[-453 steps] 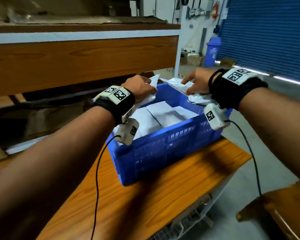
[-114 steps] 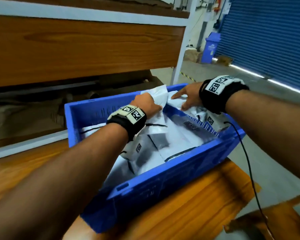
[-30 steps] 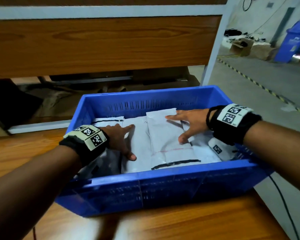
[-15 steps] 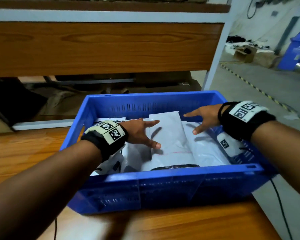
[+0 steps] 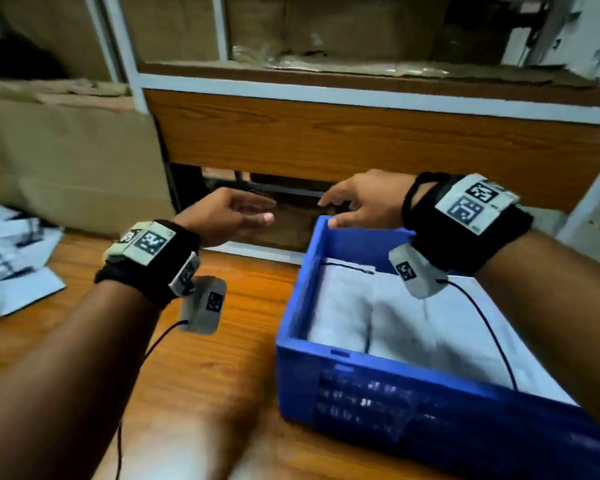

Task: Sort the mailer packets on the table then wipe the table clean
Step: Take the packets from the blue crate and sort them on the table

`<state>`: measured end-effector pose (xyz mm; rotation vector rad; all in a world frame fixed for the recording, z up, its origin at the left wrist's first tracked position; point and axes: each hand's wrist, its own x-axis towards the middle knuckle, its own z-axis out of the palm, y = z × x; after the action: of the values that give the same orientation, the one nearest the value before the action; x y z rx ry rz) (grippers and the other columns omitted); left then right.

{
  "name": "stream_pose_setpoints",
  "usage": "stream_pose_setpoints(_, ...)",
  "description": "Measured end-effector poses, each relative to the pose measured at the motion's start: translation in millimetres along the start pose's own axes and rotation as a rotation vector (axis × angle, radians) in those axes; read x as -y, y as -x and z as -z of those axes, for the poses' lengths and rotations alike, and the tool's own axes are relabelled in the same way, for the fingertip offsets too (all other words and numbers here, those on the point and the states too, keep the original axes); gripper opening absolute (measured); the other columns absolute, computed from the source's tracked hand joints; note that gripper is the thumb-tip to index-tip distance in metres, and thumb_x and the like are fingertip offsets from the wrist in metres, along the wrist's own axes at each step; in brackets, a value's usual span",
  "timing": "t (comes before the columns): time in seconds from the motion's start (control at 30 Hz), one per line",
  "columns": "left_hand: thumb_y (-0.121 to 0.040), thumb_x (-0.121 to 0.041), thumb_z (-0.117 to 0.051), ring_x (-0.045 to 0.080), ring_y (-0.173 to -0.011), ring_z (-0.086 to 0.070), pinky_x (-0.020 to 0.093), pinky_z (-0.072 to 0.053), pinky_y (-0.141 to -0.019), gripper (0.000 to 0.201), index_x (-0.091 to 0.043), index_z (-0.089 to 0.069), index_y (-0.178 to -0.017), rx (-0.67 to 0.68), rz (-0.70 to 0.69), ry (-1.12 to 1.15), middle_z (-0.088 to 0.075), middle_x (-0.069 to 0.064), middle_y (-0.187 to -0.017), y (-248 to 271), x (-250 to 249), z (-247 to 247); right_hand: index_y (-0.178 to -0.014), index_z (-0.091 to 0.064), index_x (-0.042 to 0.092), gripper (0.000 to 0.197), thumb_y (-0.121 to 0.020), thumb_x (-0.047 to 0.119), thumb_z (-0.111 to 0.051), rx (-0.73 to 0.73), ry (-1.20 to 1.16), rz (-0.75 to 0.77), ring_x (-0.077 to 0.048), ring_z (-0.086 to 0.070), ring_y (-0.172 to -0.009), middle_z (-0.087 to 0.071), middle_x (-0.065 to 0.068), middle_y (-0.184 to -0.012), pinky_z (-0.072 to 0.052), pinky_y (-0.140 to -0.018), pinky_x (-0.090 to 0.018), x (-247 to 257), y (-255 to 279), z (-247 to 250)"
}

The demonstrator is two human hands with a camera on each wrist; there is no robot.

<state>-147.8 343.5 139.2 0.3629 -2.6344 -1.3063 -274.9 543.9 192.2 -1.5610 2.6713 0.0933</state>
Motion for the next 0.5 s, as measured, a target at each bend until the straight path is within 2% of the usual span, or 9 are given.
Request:
stream_pose_setpoints(0.03,-0.09,-0.016,-0.063,-0.003,-0.088,-0.062,0.008,-0.05,-0.076,0.033,-0.021,-0.06,-0.122,-0.027,0.014,0.003,-0.065,0.006,-0.117,11,15,18,-0.137,-0.049,0.031,0.048,-0.092,0.049,-0.055,0.002,0.001,0.023,-0.018,-0.056,-0.116,-0.057,0.002,-0.132,-0.038,-0.085,-0.022,22,-12,4)
stream_pose_setpoints(0.07,-0.091,-0.016,-0.062,-0.007,-0.084,-0.061,0.005,-0.048,-0.07,0.032,-0.023,-0.06,-0.122,-0.056,0.028,-0.002,-0.064,0.004,-0.115,21,30,35,-0.136,-0.049,0.031,0.048,-0.092,0.049,-0.055,0.004,0.003,0.046,-0.018,-0.056,-0.115,-0.057,0.003,-0.131,-0.039,-0.085,-0.022,43,-25,7)
stream_pose_setpoints(0.1,-0.091,-0.018,-0.062,-0.005,-0.086,-0.061,0.007,-0.046,-0.069,0.031,-0.024,-0.06,-0.122,-0.082,0.046,-0.01,-0.064,0.002,-0.115,32,45,53,-0.136,-0.049,0.03,0.048,-0.092,0.049,-0.054,0.007,0.005,0.065,-0.017,-0.057,-0.113,-0.057,0.003,-0.131,-0.039,-0.083,-0.022,66,-37,8)
stream_pose_setpoints(0.2,-0.09,-0.023,-0.064,0.009,-0.102,-0.059,0.02,-0.04,-0.08,0.03,-0.025,-0.063,-0.12,-0.139,0.108,-0.01,-0.065,0.004,-0.117,67,95,107,-0.135,-0.05,0.029,0.047,-0.092,0.049,-0.055,0.03,-0.002,0.106,-0.017,-0.058,-0.111,-0.06,0.003,-0.127,-0.037,-0.079,-0.021,134,-75,3)
stream_pose_setpoints(0.33,-0.087,-0.025,-0.068,0.013,-0.111,-0.058,0.025,-0.044,-0.089,0.037,-0.018,-0.063,-0.123,-0.159,0.191,-0.098,-0.063,0.006,-0.116,112,165,172,-0.135,-0.052,0.025,0.052,-0.09,0.051,-0.057,0.056,-0.008,0.144,-0.021,-0.057,-0.114,-0.061,0.001,-0.127,-0.04,-0.083,-0.023,224,-128,-27)
stream_pose_setpoints(0.4,-0.086,-0.027,-0.069,0.013,-0.117,-0.055,0.024,-0.042,-0.09,0.039,-0.017,-0.063,-0.123,-0.17,0.241,-0.158,-0.062,0.004,-0.119,132,198,194,-0.134,-0.052,0.022,0.054,-0.089,0.052,-0.058,0.081,-0.031,0.16,-0.024,-0.057,-0.115,-0.06,-0.002,-0.129,-0.042,-0.088,-0.026,259,-154,-49)
stream_pose_setpoints(0.5,-0.087,-0.033,-0.067,0.019,-0.123,-0.053,0.023,-0.038,-0.089,0.043,-0.021,-0.061,-0.127,-0.178,0.339,-0.264,-0.059,0.007,-0.13,161,246,220,-0.137,-0.048,0.026,0.057,-0.089,0.056,-0.055,0.167,-0.031,0.184,-0.025,-0.054,-0.117,-0.055,-0.003,-0.134,-0.043,-0.094,-0.029,305,-188,-83)
